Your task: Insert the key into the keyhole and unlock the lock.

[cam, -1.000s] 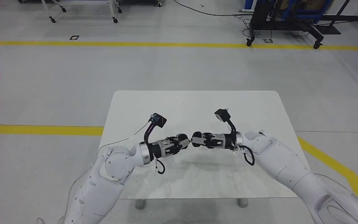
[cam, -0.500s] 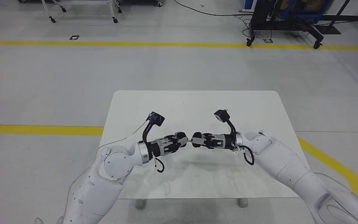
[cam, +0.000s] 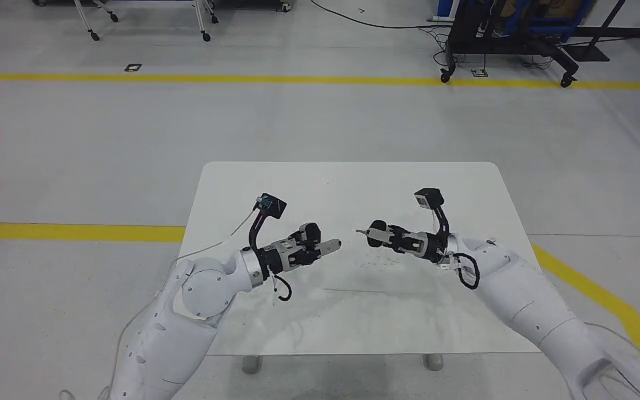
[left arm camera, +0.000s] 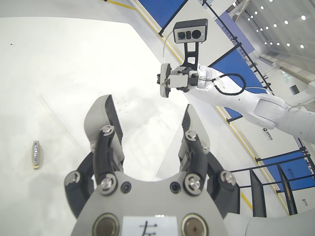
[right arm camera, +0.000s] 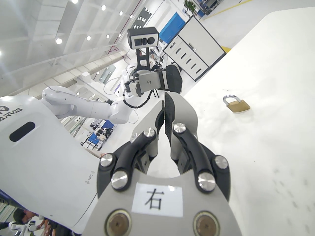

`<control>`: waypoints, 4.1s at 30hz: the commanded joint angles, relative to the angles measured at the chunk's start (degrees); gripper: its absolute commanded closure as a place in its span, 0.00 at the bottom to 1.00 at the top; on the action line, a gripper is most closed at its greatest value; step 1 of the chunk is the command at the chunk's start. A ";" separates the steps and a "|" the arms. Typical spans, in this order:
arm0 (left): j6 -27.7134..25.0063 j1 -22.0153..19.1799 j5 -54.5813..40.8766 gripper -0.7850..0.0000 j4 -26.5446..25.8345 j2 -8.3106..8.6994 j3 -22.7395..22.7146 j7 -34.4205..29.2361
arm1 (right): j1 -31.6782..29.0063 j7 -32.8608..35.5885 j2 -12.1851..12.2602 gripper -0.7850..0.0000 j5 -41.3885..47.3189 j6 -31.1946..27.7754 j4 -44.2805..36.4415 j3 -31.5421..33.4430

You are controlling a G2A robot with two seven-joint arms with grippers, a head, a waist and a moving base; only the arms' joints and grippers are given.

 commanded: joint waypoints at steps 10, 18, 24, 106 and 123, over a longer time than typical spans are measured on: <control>9.75 0.96 37.42 0.00 -6.41 1.03 2.40 1.62 | -3.21 0.00 0.83 1.00 1.13 0.00 -1.14 4.68; 3.47 2.46 59.15 0.00 -8.15 2.33 5.13 -7.01 | -3.21 0.00 0.83 1.00 1.13 0.00 -1.14 4.68; -0.03 1.45 58.22 0.31 -6.46 2.20 6.50 -10.76 | -3.21 0.00 0.83 1.00 1.13 0.00 -1.14 4.68; 13.01 -8.59 52.99 1.00 11.21 -3.95 13.02 -8.13 | -3.21 0.00 0.83 1.00 1.13 0.00 -1.14 4.68; 0.33 -10.50 26.50 1.00 18.65 -3.83 5.24 -5.46 | -3.21 0.00 0.83 1.00 1.13 0.00 -1.14 4.68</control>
